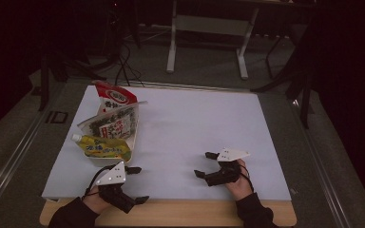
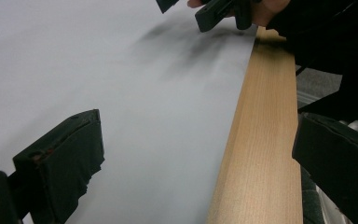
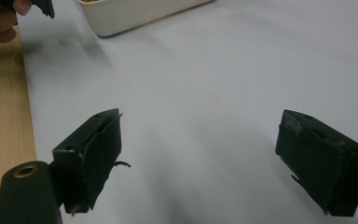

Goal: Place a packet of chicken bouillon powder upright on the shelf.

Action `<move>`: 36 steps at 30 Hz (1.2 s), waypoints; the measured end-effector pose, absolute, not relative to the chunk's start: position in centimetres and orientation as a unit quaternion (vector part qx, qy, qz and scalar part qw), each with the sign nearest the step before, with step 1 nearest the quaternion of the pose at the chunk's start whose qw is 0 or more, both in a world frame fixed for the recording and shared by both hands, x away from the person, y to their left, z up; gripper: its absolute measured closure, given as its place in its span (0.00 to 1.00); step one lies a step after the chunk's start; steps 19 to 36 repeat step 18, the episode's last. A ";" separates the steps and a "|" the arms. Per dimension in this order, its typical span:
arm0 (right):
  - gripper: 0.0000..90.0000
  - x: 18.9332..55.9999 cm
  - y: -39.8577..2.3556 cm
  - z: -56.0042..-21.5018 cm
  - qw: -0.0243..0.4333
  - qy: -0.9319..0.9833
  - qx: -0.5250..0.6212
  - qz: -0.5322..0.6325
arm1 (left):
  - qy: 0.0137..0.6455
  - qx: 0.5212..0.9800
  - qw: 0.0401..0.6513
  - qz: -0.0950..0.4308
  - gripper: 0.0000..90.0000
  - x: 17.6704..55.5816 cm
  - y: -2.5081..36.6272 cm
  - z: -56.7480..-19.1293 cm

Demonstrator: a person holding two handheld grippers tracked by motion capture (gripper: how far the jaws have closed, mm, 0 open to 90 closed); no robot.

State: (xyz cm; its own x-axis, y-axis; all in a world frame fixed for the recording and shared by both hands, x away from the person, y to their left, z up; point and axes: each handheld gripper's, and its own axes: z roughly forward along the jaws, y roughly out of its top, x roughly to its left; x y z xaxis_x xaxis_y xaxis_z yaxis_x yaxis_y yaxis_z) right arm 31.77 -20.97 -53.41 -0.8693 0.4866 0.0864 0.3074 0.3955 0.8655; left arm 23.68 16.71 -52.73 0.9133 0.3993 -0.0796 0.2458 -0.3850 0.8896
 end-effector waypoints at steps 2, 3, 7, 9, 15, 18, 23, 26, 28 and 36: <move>0.15 31.8 -21.0 -53.5 0.095 0.832 0.236 0.493 | 0.194 0.830 0.518 0.074 0.03 23.7 16.7 -52.8; 0.15 31.9 -21.0 -53.6 0.095 0.832 0.236 0.493 | 0.195 0.830 0.518 0.072 0.03 23.7 16.6 -52.8; 0.15 32.1 -20.9 -53.8 0.098 0.834 0.237 0.489 | 0.194 0.831 0.516 0.071 0.03 23.7 16.6 -52.9; 0.15 32.2 -20.9 -53.8 0.096 0.835 0.235 0.488 | 0.195 0.831 0.516 0.071 0.03 23.7 16.6 -53.0; 0.15 32.3 -20.9 -54.0 0.095 0.835 0.238 0.487 | 0.195 0.831 0.516 0.071 0.03 23.8 16.6 -53.0; 0.15 32.4 -20.9 -54.0 0.097 0.836 0.237 0.485 | 0.196 0.831 0.516 0.071 0.03 23.8 16.6 -53.0; 0.15 32.4 -20.9 -54.0 0.097 0.836 0.237 0.485 | 0.196 0.831 0.516 0.071 0.03 23.8 16.6 -53.0; 0.15 32.4 -20.9 -54.0 0.097 0.836 0.237 0.485 | 0.196 0.831 0.516 0.071 0.03 23.8 16.6 -53.0; 0.15 32.4 -20.9 -54.0 0.097 0.836 0.237 0.485 | 0.196 0.831 0.516 0.071 0.03 23.8 16.6 -53.0; 0.15 32.4 -20.9 -54.0 0.097 0.836 0.237 0.485 | 0.196 0.831 0.516 0.071 0.03 23.8 16.6 -53.0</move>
